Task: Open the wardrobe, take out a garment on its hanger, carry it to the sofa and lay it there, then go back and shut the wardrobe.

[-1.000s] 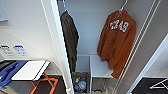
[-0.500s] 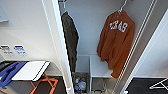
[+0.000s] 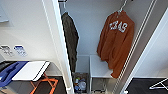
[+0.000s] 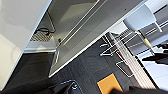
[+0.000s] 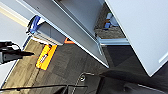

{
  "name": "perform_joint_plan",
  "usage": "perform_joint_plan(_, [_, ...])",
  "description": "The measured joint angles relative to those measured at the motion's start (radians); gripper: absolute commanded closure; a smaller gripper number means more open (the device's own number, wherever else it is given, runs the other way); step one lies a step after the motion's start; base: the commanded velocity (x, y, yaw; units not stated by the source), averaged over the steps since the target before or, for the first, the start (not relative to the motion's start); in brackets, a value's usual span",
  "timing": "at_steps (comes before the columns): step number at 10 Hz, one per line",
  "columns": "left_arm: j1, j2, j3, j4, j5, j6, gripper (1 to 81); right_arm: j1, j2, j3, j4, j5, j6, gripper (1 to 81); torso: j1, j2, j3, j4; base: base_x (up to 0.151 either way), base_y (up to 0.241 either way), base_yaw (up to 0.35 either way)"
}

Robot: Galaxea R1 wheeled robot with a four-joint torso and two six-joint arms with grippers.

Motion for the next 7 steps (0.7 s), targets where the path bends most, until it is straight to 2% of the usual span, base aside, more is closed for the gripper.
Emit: perform_joint_plan(7, [0.013,0.198,-0.306,-0.064,-0.006,-0.021,1.0,-0.079,0.324,-0.389,0.017,-0.030,0.134,1.0,-0.001,0.000,0.000,0.000,0.000,0.000,0.000])
